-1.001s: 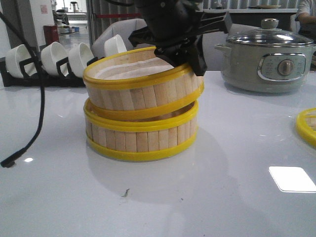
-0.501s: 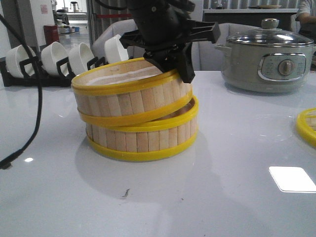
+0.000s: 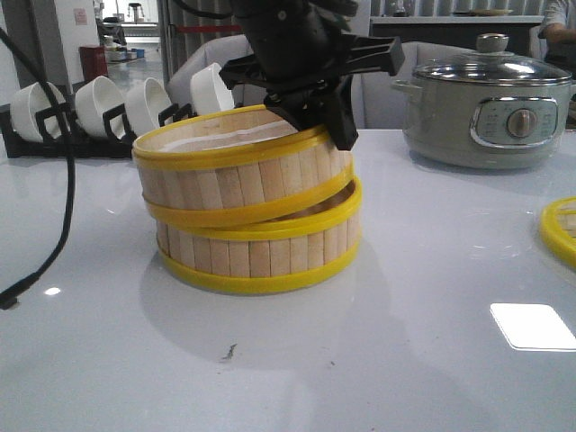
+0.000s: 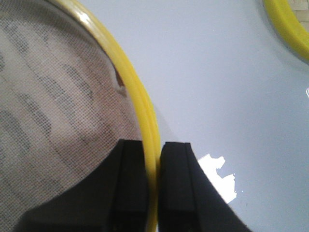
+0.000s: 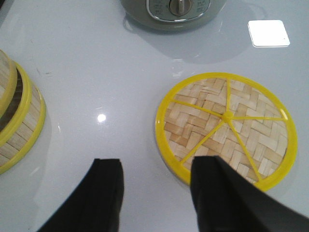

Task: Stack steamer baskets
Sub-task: 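Lower the held basket onto the center basket and open the left gripper, then raise the left gripper away from the stacked baskets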

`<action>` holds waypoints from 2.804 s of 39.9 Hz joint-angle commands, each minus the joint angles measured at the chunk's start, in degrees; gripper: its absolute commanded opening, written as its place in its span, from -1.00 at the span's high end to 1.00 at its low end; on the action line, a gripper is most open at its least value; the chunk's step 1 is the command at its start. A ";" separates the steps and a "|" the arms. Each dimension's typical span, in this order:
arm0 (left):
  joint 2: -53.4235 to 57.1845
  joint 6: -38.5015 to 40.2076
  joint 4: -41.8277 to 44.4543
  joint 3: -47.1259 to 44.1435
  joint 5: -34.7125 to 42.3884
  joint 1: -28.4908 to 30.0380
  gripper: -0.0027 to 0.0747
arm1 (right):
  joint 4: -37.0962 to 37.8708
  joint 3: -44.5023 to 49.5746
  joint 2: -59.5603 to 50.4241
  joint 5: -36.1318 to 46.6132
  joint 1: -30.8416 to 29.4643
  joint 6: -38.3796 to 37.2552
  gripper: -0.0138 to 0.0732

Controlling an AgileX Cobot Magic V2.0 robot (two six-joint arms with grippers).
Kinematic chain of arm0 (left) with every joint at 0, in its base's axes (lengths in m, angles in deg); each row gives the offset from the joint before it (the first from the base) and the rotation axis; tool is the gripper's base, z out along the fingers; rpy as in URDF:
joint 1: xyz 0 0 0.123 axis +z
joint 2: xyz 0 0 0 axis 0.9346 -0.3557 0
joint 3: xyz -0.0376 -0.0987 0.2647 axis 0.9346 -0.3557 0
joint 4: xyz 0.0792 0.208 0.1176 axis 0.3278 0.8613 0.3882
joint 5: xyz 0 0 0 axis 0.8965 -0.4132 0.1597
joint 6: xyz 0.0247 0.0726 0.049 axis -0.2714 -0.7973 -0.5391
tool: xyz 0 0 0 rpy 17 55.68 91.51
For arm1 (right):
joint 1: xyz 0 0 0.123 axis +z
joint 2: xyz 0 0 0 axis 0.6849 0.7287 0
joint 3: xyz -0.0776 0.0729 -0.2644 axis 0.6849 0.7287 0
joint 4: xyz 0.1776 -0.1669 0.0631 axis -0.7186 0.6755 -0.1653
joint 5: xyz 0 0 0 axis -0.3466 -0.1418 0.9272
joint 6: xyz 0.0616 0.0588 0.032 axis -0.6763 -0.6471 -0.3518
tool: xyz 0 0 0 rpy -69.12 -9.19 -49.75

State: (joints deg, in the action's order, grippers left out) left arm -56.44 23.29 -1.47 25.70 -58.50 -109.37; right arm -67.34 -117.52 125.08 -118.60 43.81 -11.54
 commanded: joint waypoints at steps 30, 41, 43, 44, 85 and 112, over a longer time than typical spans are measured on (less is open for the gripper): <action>3.42 0.03 -3.44 1.94 5.30 -4.12 0.71 | 0.33 -1.83 -0.25 4.33 -0.11 0.26 -0.29; 3.42 0.03 -2.99 1.94 5.51 -4.87 0.71 | 0.33 -1.85 -0.25 4.27 -0.11 0.26 -0.29; 3.42 0.03 -2.99 1.94 5.51 -4.76 0.71 | 0.33 -1.85 -0.25 4.27 -0.11 0.26 -0.29; 3.42 0.03 -2.99 1.94 5.40 -4.76 0.71 | 0.33 -1.85 -0.25 4.27 -0.11 0.26 -0.29; 3.42 1.05 2.71 1.94 5.22 -4.76 -0.17 | 0.33 -1.85 -0.25 4.27 -0.11 0.26 -0.29; 3.97 4.77 9.01 8.37 4.77 -1.89 -0.16 | 0.33 -1.85 -0.25 4.27 -0.11 0.26 -0.29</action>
State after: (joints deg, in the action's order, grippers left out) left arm -56.96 27.26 6.83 29.75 -55.75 -112.40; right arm -67.34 -117.52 125.08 -118.60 43.81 -11.55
